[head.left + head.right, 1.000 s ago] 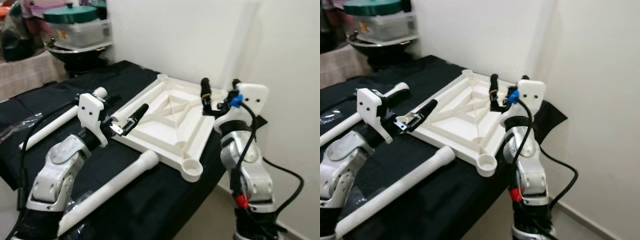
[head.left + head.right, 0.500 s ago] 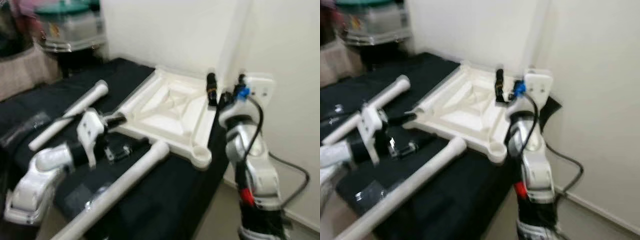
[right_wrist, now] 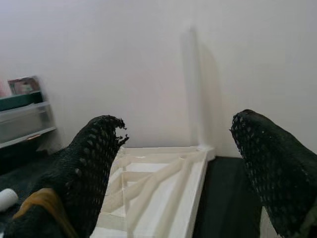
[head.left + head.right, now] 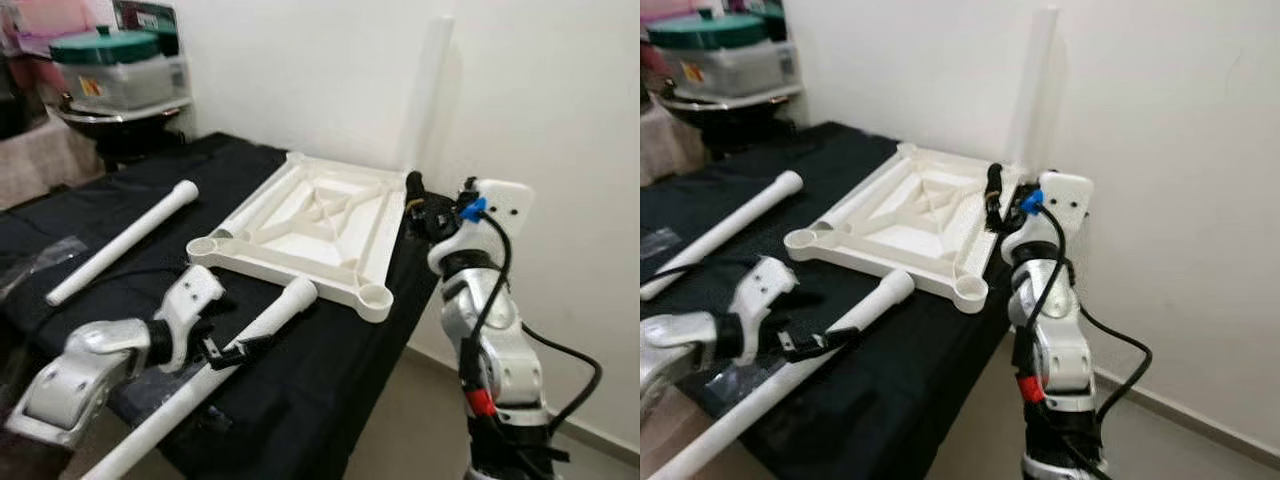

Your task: Building children table

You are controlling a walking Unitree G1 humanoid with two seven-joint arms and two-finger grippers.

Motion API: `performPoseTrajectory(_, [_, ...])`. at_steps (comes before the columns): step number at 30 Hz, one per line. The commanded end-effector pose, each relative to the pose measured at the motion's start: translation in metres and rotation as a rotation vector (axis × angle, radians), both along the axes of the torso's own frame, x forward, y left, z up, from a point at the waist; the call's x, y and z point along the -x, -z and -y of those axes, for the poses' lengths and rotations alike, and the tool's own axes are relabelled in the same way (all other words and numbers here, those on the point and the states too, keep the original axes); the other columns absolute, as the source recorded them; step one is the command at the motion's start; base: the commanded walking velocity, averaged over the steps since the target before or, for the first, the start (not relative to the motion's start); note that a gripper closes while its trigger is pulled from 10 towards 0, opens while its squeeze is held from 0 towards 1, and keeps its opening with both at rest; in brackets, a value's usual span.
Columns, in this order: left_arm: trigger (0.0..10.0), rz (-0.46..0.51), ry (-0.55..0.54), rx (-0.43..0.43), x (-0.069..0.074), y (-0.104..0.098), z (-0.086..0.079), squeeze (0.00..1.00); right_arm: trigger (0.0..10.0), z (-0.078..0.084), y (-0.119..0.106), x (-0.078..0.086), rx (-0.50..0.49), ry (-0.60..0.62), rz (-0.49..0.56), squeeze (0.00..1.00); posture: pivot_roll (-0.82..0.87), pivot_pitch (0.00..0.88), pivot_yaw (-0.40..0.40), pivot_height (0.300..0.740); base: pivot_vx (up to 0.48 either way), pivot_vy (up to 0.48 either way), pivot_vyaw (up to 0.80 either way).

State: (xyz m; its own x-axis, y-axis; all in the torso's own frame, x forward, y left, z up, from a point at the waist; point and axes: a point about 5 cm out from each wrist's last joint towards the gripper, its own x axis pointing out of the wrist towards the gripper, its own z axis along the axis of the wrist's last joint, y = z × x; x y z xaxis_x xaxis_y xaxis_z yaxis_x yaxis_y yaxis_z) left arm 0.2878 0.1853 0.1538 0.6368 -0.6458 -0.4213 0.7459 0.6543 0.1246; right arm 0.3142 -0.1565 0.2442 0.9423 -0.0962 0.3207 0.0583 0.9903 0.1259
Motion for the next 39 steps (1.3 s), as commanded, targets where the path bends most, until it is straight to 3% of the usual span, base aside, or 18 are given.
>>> performPoseTrajectory(1, [10.0,-0.027,-0.052,-0.032,-0.006,0.006,-0.004,0.0,10.0,-0.004,0.003,-0.003,-0.003,-0.01,-0.026,0.0,0.06,0.0,-0.025,0.74,0.0,0.0,0.0])
performPoseTrajectory(6, [10.0,-0.029,-0.116,-0.046,-0.015,0.009,-0.007,0.0,10.0,-0.001,0.004,-0.002,-0.007,0.002,-0.035,0.0,0.05,0.0,-0.02,0.74,0.0,0.0,0.0])
performPoseTrajectory(8, [10.0,-0.028,-0.221,-0.053,-0.025,0.015,-0.011,0.0,10.0,0.002,0.006,-0.002,-0.012,0.013,-0.044,0.0,0.05,0.0,-0.021,0.74,0.0,0.0,0.0])
performPoseTrajectory(11, [10.0,-0.019,-0.292,-0.039,-0.029,0.017,-0.015,0.0,10.0,0.003,0.006,-0.003,-0.014,0.016,-0.046,0.0,0.06,0.0,-0.022,0.74,0.0,0.0,0.0])
performPoseTrajectory(17, [10.0,-0.039,-0.358,-0.035,-0.031,0.02,-0.022,0.0,10.0,0.001,0.008,-0.005,-0.018,0.01,-0.062,0.0,0.06,0.0,-0.023,0.74,0.0,0.0,0.0])
performPoseTrajectory(21, [10.0,-0.061,-0.363,-0.038,-0.03,0.024,-0.023,0.0,10.0,0.0,0.01,-0.006,-0.022,0.007,-0.074,0.0,0.05,0.0,-0.023,0.74,0.0,0.0,0.0])
performPoseTrajectory(27, [10.0,-0.208,-0.364,-0.074,-0.024,0.045,-0.016,0.0,10.0,0.003,0.029,-0.009,-0.051,0.024,-0.201,0.0,0.05,0.0,-0.016,0.74,0.0,0.0,0.0])
performPoseTrajectory(36, [10.0,-0.265,-0.352,-0.101,-0.021,0.051,-0.016,0.0,10.0,0.005,0.042,-0.008,-0.065,0.037,-0.287,0.0,0.04,0.0,-0.007,0.74,0.0,0.0,0.0])
performPoseTrajectory(39, [10.0,-0.28,-0.323,-0.148,-0.017,0.056,-0.01,0.0,10.0,0.005,0.047,-0.007,-0.067,0.037,-0.324,0.0,0.04,0.0,-0.005,0.74,0.0,0.0,0.0])
